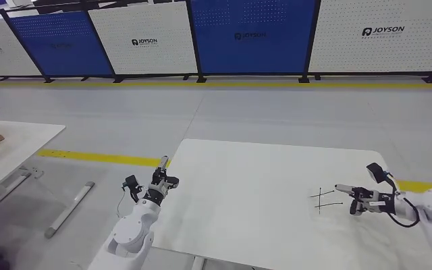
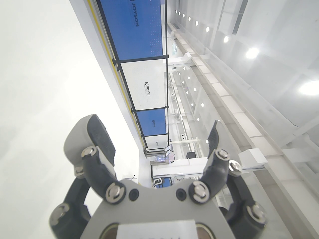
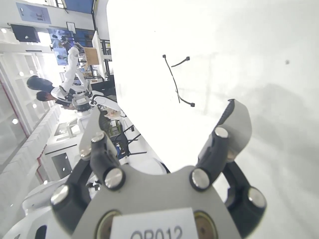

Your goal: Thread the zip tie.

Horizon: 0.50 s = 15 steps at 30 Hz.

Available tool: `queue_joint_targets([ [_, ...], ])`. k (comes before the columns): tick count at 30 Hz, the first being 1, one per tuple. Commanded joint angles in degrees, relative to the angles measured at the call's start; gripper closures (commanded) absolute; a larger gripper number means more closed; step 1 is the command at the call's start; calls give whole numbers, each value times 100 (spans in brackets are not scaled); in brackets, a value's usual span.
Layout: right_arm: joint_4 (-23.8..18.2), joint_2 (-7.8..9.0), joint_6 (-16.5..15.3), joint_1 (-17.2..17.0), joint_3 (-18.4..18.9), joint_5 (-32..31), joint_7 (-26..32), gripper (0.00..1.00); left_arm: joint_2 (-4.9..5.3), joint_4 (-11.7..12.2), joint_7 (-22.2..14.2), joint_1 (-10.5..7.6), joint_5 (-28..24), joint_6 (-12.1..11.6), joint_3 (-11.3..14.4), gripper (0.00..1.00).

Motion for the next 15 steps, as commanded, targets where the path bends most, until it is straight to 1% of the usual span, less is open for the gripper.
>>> queue_joint_targets([
  [1, 89, -10, 13, 63, -33, 30, 128, 0, 0, 0, 0, 0, 0, 0, 0, 0],
  [13, 89, -10, 13, 63, -33, 30, 128, 0, 0, 0, 0, 0, 0, 0, 0, 0],
  [14, 118, -12, 25, 38, -50, -23, 45, 0, 0, 0, 0, 0, 0, 0, 0, 0],
  [15, 109, -25, 39, -1, -94, -122, -234, 0, 0, 0, 0, 0, 0, 0, 0, 0],
])
